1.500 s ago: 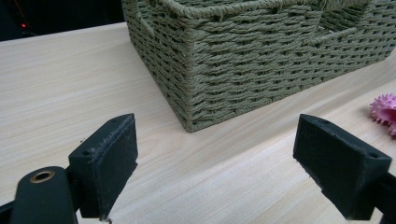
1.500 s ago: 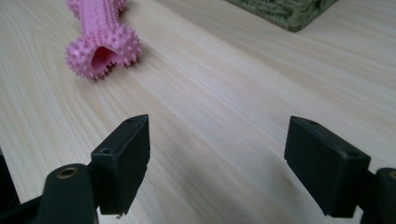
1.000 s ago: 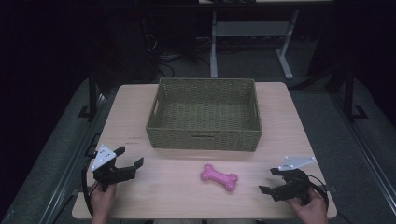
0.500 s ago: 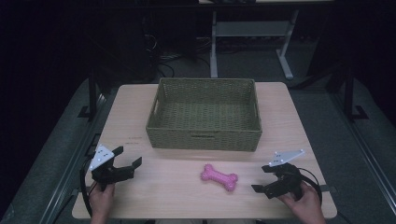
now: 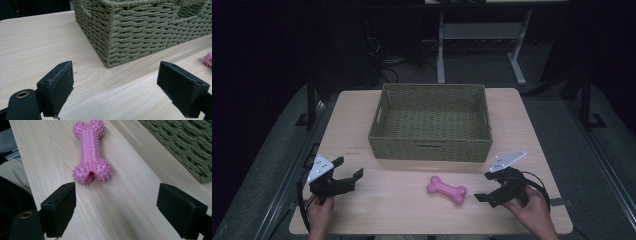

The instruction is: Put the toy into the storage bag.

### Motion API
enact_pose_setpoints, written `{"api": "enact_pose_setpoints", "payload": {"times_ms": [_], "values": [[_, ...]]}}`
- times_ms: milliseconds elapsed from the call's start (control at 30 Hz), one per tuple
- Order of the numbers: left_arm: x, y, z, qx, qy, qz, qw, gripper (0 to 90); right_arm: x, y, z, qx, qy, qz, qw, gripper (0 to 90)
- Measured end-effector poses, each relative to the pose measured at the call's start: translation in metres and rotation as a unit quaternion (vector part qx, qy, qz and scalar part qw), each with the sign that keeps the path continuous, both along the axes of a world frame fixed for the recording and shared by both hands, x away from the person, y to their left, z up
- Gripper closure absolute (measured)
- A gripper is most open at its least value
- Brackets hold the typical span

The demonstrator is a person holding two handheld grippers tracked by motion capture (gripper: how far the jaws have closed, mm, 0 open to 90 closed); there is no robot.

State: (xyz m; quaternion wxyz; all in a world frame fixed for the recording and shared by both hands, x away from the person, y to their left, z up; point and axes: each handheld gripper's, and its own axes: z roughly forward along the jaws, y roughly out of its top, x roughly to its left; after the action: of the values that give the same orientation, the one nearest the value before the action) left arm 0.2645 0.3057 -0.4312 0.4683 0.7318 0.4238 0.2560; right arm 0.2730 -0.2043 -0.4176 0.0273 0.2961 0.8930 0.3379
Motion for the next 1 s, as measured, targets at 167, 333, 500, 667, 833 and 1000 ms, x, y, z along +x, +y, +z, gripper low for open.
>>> {"api": "enact_pose_setpoints", "payload": {"times_ms": [167, 333, 500, 667, 833, 1000], "values": [[0.0, 0.001, 0.0, -0.002, -0.001, 0.001, 1.0, 13.3, 0.004, 0.008, 0.003, -0.008, 0.002, 0.012, 0.9999, 15.4], [0.0, 0.0, 0.0, 0.0, 0.0, 0.001, 1.0, 13.3, 0.006, 0.011, 0.006, -0.009, 0.0, 0.018, 0.9998, 15.4], [0.0, 0.001, 0.0, 0.0, 0.0, 0.002, 1.0, 13.3, 0.009, 0.017, 0.009, -0.011, 0.002, 0.025, 0.9996, 15.4], [-0.001, 0.001, 0.0, -0.003, 0.0, 0.003, 1.0, 13.3, 0.011, 0.023, 0.009, -0.014, 0.01, 0.039, 0.9991, 15.4], [-0.001, 0.002, 0.0, -0.005, -0.001, 0.004, 1.0, 13.3, 0.013, 0.029, 0.012, -0.018, 0.01, 0.048, 0.9987, 15.4], [-0.001, 0.002, 0.001, -0.005, -0.002, 0.006, 1.0, 13.3, 0.015, 0.034, 0.012, -0.015, 0.013, 0.057, 0.9982, 15.4]]}}
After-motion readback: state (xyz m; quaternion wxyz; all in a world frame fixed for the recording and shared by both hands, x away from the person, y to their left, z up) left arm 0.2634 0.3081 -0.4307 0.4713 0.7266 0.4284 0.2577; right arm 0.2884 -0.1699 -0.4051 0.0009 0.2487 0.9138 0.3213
